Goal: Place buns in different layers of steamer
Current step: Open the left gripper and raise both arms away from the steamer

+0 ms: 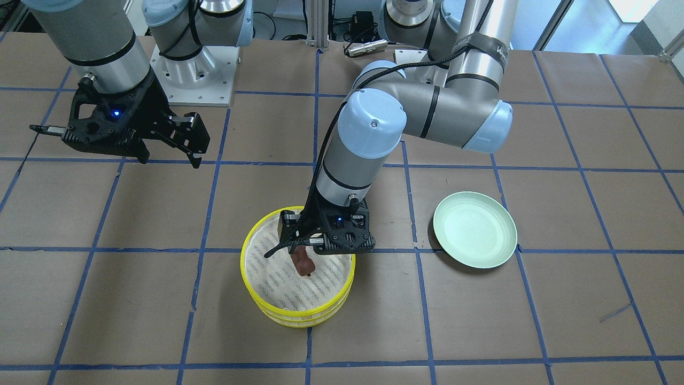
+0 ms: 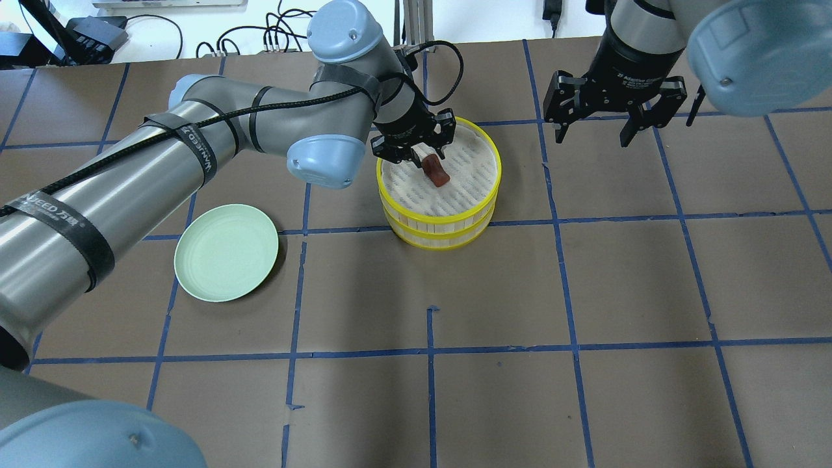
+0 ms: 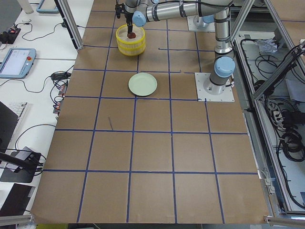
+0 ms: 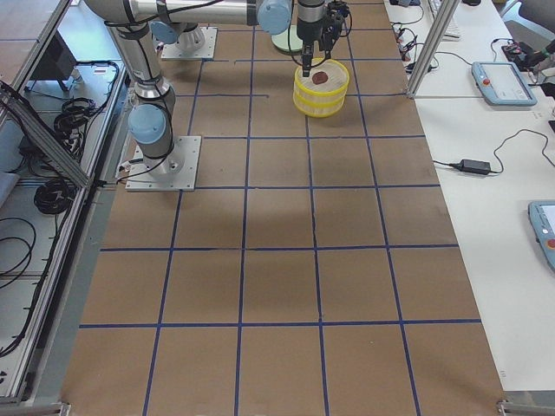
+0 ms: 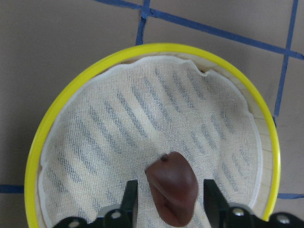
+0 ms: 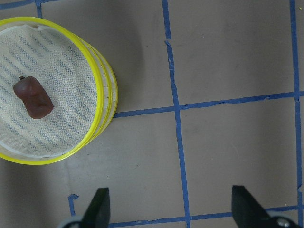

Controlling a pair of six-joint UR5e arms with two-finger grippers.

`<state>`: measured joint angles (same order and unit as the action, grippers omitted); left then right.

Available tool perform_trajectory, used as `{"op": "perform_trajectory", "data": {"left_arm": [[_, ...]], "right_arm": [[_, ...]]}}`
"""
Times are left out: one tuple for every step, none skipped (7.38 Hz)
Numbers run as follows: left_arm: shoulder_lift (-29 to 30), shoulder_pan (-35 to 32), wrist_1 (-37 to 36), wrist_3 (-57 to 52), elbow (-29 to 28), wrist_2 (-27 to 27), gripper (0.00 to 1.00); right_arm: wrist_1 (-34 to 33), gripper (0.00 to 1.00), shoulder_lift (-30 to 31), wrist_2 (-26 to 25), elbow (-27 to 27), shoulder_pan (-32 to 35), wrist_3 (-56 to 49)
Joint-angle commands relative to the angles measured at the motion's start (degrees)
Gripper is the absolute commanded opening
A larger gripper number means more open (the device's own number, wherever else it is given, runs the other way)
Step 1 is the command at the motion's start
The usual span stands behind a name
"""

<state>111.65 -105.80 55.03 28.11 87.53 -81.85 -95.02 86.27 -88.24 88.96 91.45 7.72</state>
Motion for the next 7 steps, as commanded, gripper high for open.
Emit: {"op": "perform_trajectory", "data": {"left_arm": [[-6.1,4.1,11.2,-1.6,-0.6,-1.4,1.0],[-9.9,6.7,14.5,-4.1,-0.2,-2.6,1.0],[-12.7,9.1,19.2,-8.0,-0.4,-2.6,1.0],[-15.4,11.3,23.1,-11.4,-0.4,-2.6,1.0],[-18.7,14.5,27.9,-15.3,-0.4,-2.7,1.0],[-20.8,16.7,33.6,-22.0,-0.5,-5.9,1.0],[-19.9,16.5,35.0,-25.2,-0.5,-10.8,1.0]], "right_arm": [[-0.3,0.92,0.0,-0.2,-0.1,-0.1,0.0],[-0.3,0.92,0.0,0.0,-0.1,-0.1,0.0],[-0.3,0.92,0.0,0.0,-0.1,-0.1,0.0],[-0.4,0.92,0.0,-0.1,-0.2,-0.1,-0.1],[-0.4,0.92,0.0,-0.3,-0.4,0.0,0.0],[-0.3,0.92,0.0,-0.4,-0.5,0.0,-0.1],[-0.3,0.92,0.0,-0.4,-0.6,0.0,-0.1]]}}
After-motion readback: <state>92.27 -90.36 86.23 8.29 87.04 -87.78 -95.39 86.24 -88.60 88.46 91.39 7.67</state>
